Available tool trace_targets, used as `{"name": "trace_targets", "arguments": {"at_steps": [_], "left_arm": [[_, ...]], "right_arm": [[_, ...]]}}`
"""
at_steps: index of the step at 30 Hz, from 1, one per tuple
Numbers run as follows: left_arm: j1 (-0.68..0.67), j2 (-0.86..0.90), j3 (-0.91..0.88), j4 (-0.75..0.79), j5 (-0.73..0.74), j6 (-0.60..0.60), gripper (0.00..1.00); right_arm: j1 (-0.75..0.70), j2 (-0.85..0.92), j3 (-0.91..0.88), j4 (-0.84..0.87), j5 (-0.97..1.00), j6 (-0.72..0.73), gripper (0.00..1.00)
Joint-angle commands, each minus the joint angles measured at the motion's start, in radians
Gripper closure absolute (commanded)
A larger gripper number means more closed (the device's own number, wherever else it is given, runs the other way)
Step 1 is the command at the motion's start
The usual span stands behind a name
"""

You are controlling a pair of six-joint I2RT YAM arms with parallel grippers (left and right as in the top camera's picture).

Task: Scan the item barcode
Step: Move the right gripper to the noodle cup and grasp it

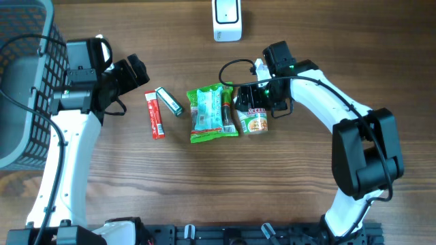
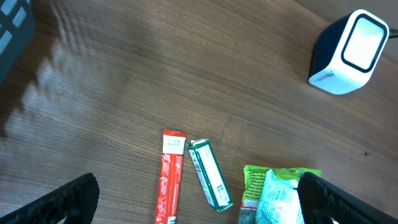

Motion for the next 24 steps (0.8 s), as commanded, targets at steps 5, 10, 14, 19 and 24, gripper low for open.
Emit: {"name": "trace_targets", "arguments": {"at_steps": [5,10,14,19,24], "left_arm": [[0.003,0.004,0.003,0.0,-0.006,0.006,0.0],[0.003,0.004,0.003,0.0,-0.006,0.006,0.0],[0.003,0.004,0.003,0.0,-0.006,0.006,0.0],[0.003,0.004,0.003,0.0,-0.006,0.006,0.0],[0.003,0.004,0.003,0.0,-0.006,0.006,0.0]], "right_arm": [[0.005,-0.04,-0.008,-0.011,-0.019,-0.006,0.06],[0.005,-0.037,-0.008,-0.018,0.03,-0.006,0.14],[0.007,-0.035,-0.008,-0.017,0.03,-0.006,0.03],[0.007,-0.031,-0.008,-0.033,0.031,-0.006,0.0],[0.007,-0.027,-0.03,-0.023,0.034,-0.01,0.02]]}}
